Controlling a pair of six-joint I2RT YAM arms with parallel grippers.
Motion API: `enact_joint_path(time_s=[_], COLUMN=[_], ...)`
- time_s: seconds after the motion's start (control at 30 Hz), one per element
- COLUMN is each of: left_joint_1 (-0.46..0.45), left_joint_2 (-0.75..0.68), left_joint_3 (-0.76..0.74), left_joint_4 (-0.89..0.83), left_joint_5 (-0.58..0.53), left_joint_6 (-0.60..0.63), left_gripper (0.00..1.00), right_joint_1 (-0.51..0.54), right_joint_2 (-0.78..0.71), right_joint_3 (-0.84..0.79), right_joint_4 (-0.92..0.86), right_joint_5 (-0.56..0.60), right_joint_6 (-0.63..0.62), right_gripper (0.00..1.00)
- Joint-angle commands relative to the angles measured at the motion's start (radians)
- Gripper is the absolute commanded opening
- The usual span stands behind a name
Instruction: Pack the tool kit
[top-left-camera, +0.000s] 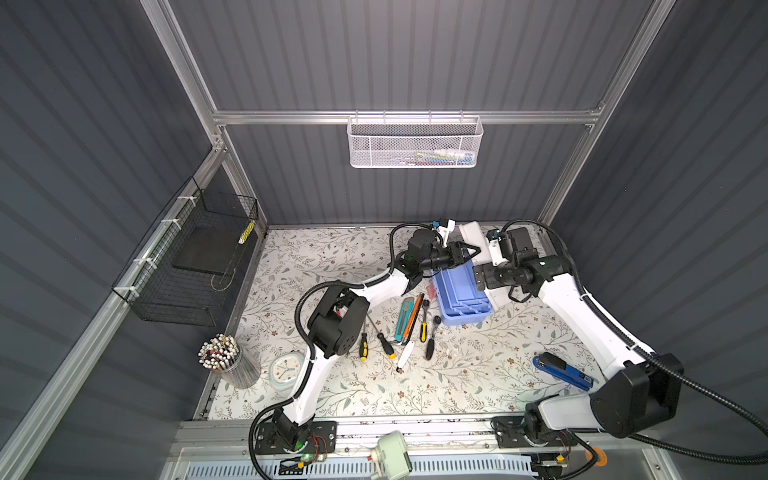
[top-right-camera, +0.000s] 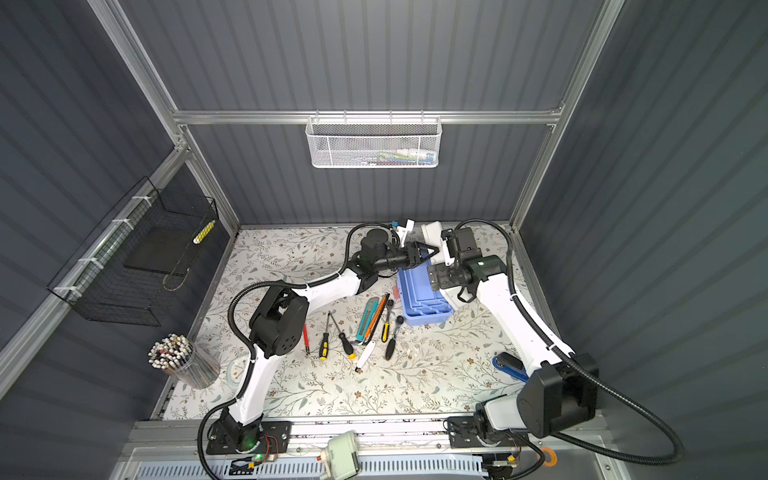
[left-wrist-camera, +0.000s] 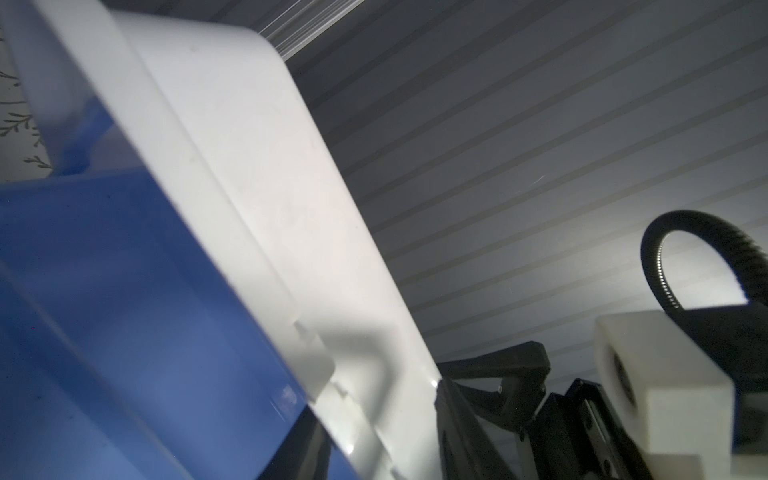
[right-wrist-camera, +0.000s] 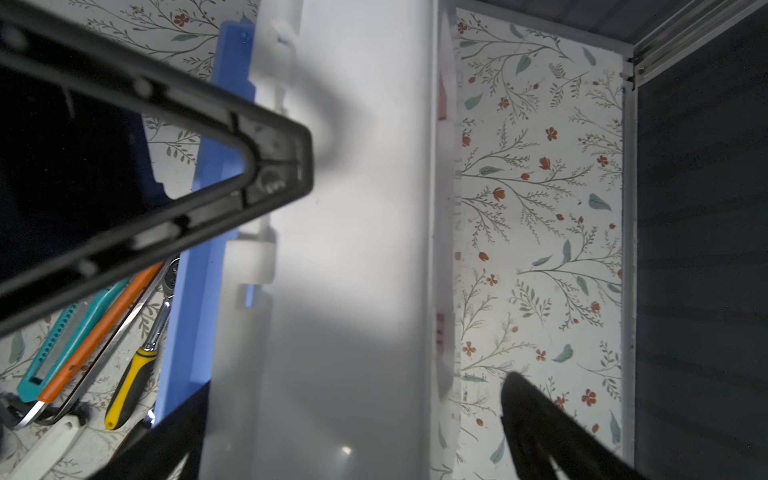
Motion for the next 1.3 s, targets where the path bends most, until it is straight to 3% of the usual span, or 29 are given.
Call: enact_joint_path(time_s=[0.0, 0.13, 0.27, 0.4, 0.77, 1.0, 1.27], left_joint_1=[0.000, 0.002, 0.008, 0.022, 0.107, 0.114, 0.101], left_joint_2=[0.012, 0.006, -0.009, -0.036, -0.205, -0.257, -0.200], left_joint_3=[0.029, 0.020, 0.005, -0.032, -0.279, -0.290, -0.290], left_joint_4=[0.009, 0.013, 0.015, 0.025, 0.010, -0.176, -0.256], left_joint_5=[0.026, 0.029, 0.030, 0.029, -0.003, -0.029, -0.036], left_joint_6=[0.009, 0.008, 0.011, 0.022, 0.105, 0.245, 0.292], left_gripper=[0.43, 0.44, 0.56, 0.60, 0.67, 0.71, 0.69], right_joint_1=[-0.005, -0.035, -0.061, -0.090, -0.142, -0.186, -0.237], right_joint_2=[-0.008, -0.008, -0.024, -0.042, -0.062, -0.081, -0.081], right_joint_3=[0.019, 0.014, 0.004, -0.008, -0.050, -0.060, -0.082], right_joint_4=[-0.007, 0.004, 0.021, 0.033, 0.055, 0.066, 0.101], right_joint_5=[0.039, 0.017, -0.019, -0.081, -0.173, -0.221, -0.300], right_joint_6=[-0.018, -0.022, -0.020, -0.016, 0.001, 0.006, 0.023], right_gripper=[0.99, 0.99, 0.99, 0.99, 0.95, 0.95, 0.96])
